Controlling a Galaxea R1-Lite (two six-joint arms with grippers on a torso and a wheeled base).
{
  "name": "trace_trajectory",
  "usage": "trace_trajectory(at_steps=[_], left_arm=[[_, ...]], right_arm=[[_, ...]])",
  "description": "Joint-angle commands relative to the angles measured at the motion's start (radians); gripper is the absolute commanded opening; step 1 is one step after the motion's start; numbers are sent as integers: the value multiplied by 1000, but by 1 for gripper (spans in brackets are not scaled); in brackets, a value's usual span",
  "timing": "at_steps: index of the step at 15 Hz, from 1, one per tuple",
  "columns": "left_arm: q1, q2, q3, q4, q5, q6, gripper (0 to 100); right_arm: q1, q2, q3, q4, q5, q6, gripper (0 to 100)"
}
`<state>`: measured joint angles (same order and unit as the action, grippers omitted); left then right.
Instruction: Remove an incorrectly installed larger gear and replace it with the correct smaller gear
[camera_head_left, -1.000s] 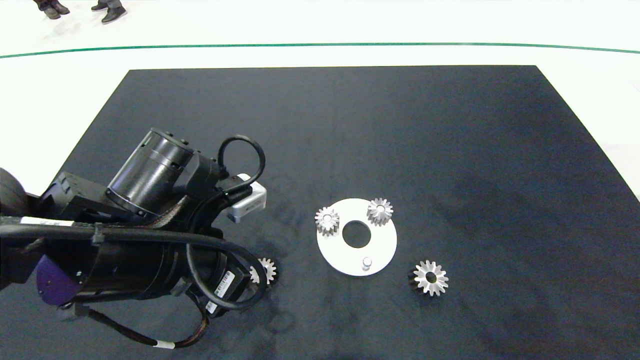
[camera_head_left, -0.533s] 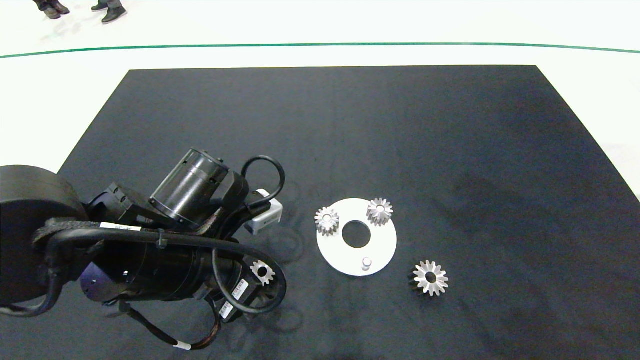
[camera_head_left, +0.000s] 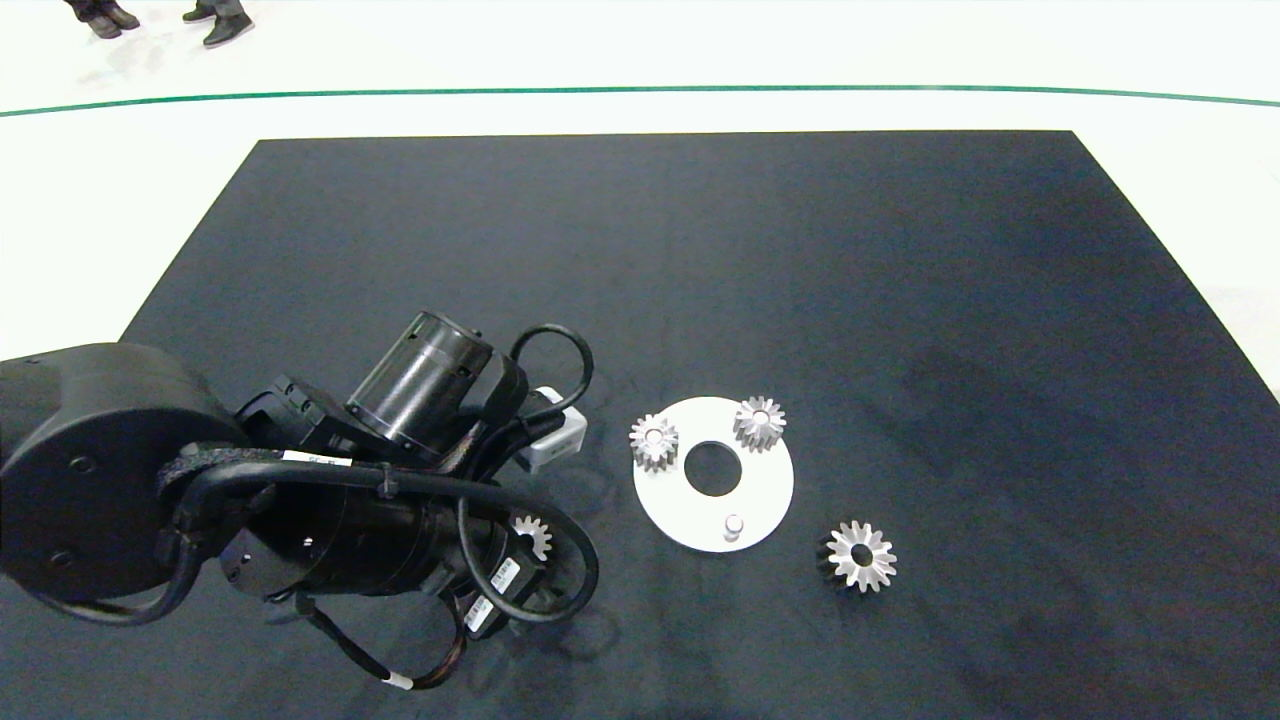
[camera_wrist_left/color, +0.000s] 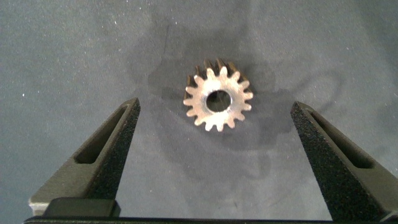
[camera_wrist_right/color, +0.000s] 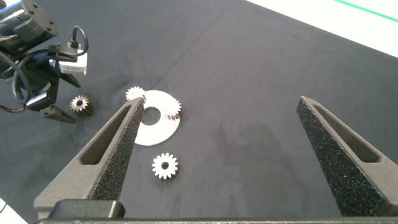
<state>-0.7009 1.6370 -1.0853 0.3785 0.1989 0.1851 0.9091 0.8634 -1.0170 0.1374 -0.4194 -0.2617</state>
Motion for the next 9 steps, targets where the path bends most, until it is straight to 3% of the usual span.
trace_trajectory(at_steps=[1,9], left_arm=[[-3,6,2,-10,0,1,93],[-3,18,16,-29,2,-3,77]], right_arm=[[1,6,0,1,-1,-1,100],[1,6,0,2,-2,-1,100]])
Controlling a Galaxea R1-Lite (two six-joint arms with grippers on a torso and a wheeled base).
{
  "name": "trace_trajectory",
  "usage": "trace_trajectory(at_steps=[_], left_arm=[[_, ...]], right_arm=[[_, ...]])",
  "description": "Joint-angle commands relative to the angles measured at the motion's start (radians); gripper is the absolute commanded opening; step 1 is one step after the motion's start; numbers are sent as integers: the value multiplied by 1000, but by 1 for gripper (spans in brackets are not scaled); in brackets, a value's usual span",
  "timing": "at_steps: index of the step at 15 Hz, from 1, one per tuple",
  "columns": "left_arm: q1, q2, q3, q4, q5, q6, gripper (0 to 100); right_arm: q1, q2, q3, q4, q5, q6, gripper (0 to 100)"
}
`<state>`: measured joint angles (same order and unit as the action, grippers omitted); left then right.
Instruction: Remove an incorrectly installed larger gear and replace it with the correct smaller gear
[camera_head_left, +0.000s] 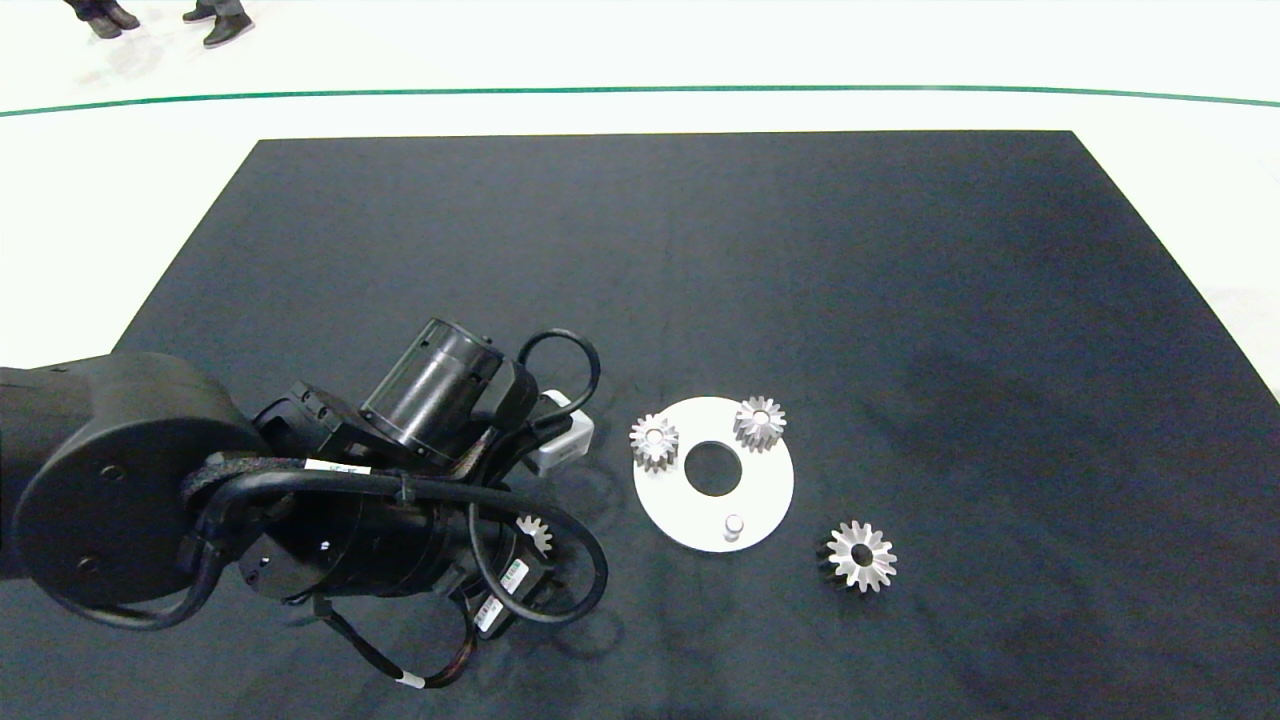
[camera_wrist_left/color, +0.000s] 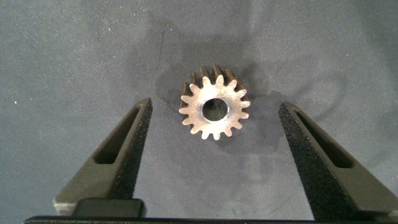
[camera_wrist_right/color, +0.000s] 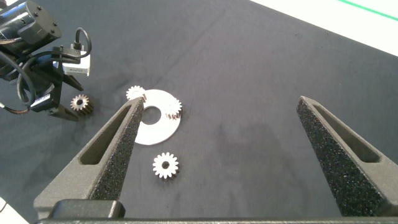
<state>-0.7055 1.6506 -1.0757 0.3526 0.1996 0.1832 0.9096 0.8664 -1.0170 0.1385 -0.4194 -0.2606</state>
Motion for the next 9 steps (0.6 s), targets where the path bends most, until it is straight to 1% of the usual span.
trace_trajectory(at_steps=[1,2,4,9], left_arm=[[1,8,20,-17,1,-1,75],[1,8,40,-41,1,-2,72],[3,6,66,-73,1,-2,69],[5,6,68,-75,1,-2,59]], right_arm=[[0,3,0,1,-2,-2,100],[0,3,2,1,-2,-2,100],[0,3,12,0,-2,-3,100],[0,6,17,0,-2,-3,100]])
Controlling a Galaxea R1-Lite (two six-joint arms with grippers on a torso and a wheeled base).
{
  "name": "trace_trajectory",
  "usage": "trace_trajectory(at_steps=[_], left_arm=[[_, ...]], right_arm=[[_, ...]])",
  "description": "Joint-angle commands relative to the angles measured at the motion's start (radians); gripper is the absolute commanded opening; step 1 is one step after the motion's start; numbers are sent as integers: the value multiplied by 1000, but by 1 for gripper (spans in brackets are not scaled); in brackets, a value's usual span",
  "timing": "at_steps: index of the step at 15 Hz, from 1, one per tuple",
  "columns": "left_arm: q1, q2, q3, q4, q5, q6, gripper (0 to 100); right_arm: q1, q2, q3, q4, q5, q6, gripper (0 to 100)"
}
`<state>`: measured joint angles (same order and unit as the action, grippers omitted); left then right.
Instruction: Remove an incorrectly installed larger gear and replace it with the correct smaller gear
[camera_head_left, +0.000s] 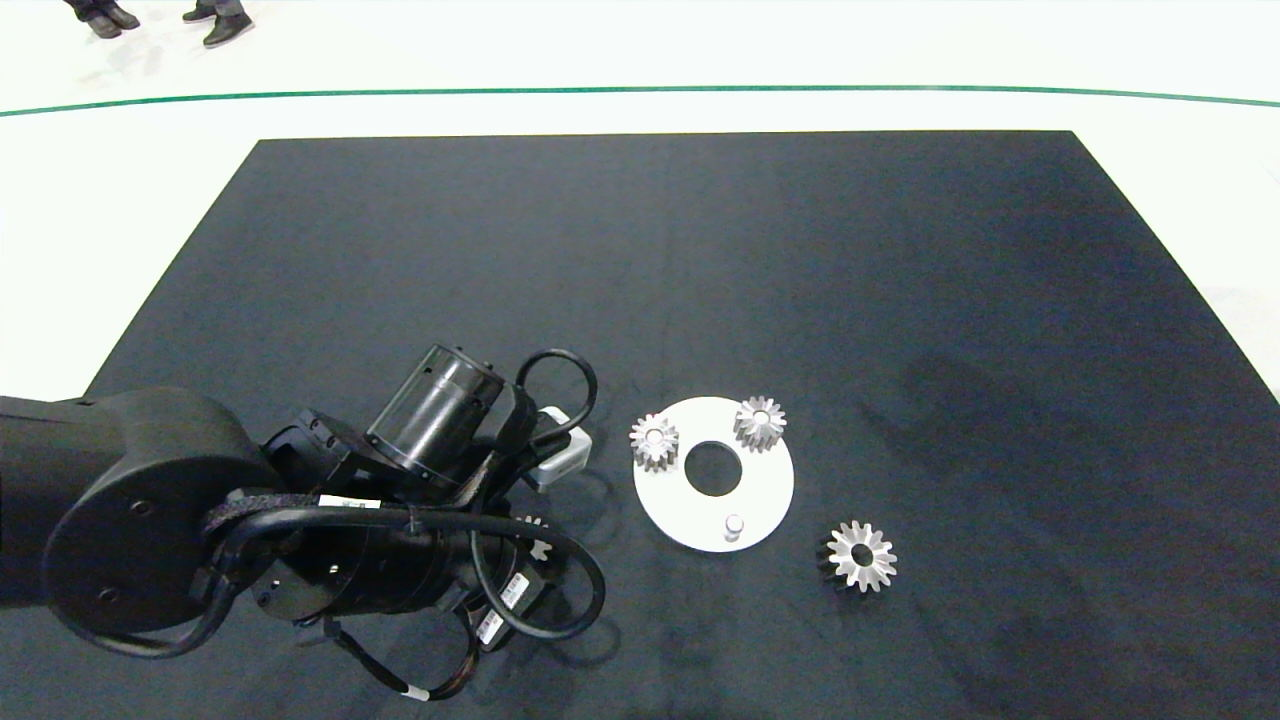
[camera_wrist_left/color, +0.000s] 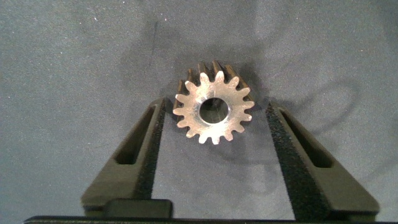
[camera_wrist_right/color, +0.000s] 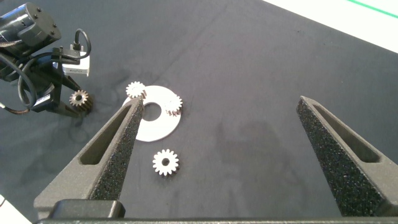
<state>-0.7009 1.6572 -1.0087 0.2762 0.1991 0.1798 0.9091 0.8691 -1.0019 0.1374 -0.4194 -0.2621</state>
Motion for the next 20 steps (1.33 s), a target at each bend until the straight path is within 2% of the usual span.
trace_trajectory(at_steps=[1,4,14,20], left_arm=[[0,-1,-1,3,0,0,57],[-2,1,-2,3,0,-3,52],[-19,29,-7,-38,2,-10,51],[-19,29,4,-40,5,-10,39]], right_arm=[[1,4,2,1,-2,-2,100],[1,4,3,1,-2,-2,100],[1,4,9,1,-2,-2,100],[1,4,9,1,-2,-2,100]])
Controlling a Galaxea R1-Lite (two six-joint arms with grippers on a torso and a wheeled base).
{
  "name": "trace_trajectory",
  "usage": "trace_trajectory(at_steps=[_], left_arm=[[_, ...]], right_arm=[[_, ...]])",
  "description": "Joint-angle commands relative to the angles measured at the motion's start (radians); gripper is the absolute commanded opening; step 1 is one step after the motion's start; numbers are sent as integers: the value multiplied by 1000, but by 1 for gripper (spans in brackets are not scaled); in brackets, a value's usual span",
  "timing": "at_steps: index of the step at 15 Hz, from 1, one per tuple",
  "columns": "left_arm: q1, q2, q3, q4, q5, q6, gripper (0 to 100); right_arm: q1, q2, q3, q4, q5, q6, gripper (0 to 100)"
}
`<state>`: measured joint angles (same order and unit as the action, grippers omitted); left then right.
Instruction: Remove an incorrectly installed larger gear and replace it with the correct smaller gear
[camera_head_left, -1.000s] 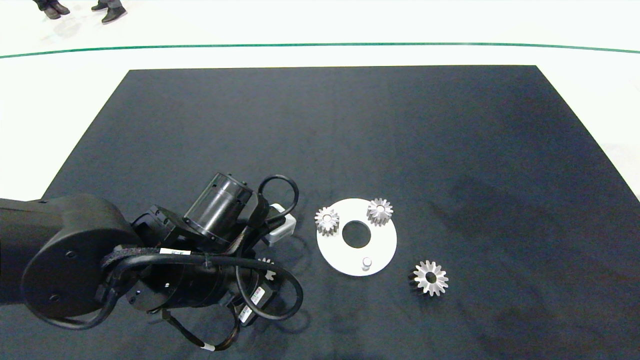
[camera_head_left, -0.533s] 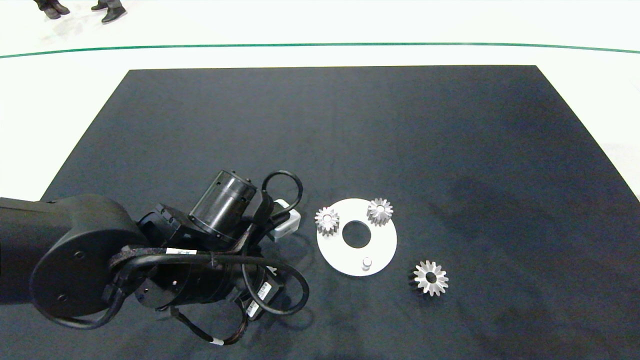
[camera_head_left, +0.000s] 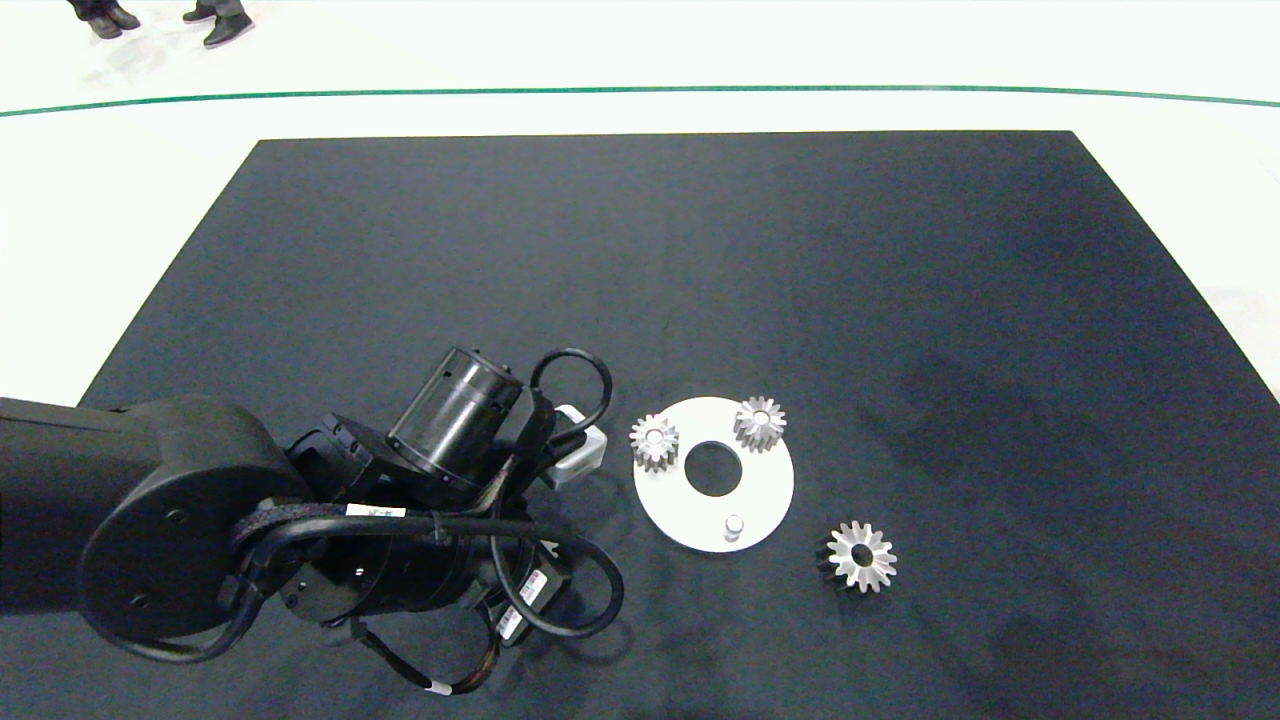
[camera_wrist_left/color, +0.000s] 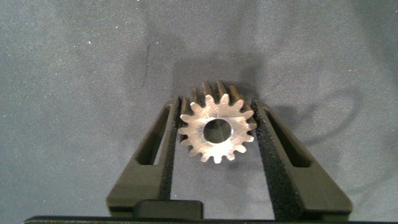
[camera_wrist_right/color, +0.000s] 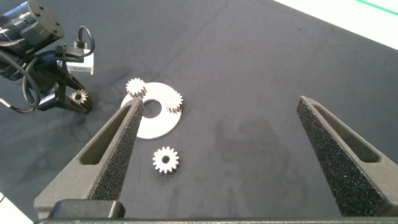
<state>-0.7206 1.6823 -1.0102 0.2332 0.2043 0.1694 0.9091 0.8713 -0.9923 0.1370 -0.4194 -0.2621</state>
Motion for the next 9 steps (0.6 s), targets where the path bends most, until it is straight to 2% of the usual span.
trace_trajectory(at_steps=[1,5,9], left_arm=[[1,2,12,2,1,-1,38],[-2,-6,47,-51,0,1,30],[-29,-38,38,-49,-2,6,21]], right_arm=[[1,2,0,1,-1,-2,100],[1,2,0,1,-1,-2,100],[1,3,0,1,-1,-2,100]])
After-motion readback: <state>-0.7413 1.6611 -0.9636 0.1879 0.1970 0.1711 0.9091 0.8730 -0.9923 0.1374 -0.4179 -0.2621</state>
